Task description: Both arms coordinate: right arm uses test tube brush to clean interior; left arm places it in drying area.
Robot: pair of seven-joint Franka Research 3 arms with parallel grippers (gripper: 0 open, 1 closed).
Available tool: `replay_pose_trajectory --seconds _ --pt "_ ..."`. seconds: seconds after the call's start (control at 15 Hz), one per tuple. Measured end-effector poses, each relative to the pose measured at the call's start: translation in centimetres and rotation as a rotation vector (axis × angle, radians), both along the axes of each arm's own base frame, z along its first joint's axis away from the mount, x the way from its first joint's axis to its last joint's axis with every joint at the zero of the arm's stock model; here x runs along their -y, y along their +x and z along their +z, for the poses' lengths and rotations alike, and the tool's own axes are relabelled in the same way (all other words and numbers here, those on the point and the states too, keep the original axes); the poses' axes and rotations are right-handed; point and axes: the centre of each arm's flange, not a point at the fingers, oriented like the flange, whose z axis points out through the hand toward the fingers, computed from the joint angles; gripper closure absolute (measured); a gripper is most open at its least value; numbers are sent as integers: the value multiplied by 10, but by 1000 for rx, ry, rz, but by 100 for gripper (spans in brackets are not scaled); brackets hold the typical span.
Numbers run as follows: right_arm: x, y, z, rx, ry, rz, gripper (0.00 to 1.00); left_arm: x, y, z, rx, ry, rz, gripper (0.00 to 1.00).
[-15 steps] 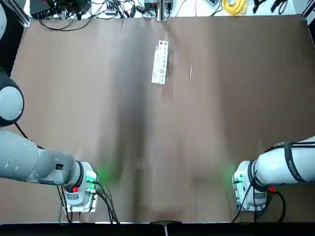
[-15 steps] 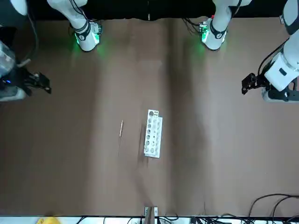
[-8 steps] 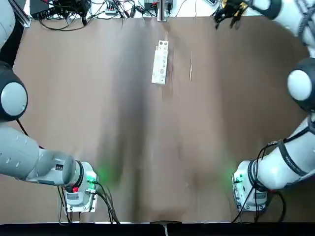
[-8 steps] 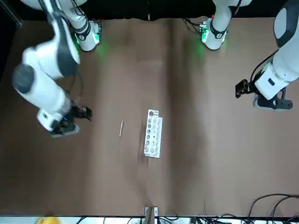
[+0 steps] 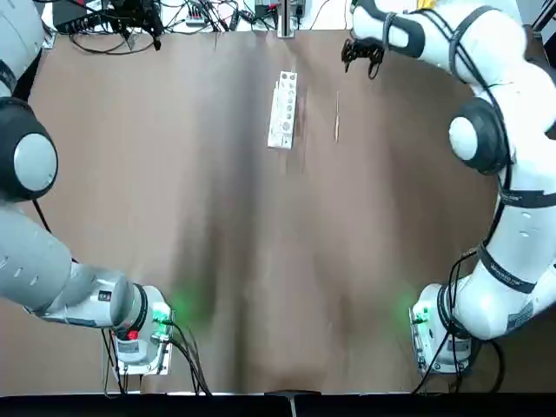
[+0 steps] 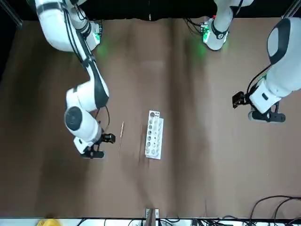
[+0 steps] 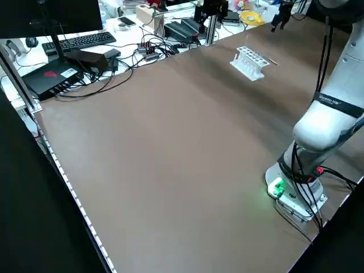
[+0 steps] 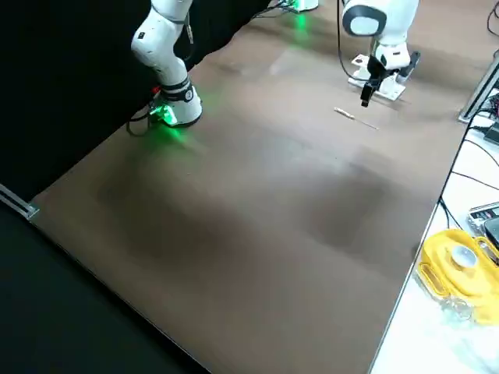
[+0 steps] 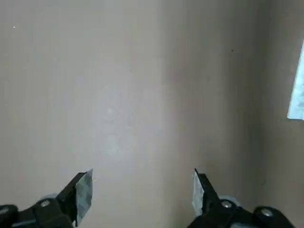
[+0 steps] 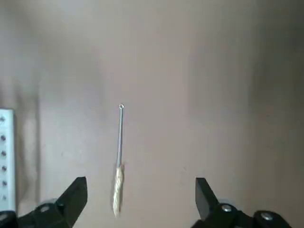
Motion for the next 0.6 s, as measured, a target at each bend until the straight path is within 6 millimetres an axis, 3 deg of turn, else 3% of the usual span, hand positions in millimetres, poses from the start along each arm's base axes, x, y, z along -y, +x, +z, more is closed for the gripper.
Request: replay_pose_trajectory --seconds 0.27,0.33,0.6 --pt "-27 -1 -74 -7 -10 -24 4 3 14 -24 8 -2 -2 0" --pt "-32 -4 -85 -13 -13 -26 9 4 15 -26 9 -2 -2 0" --pt "-44 -9 -113 -21 -17 -23 15 7 18 -32 5 -3 -7 0"
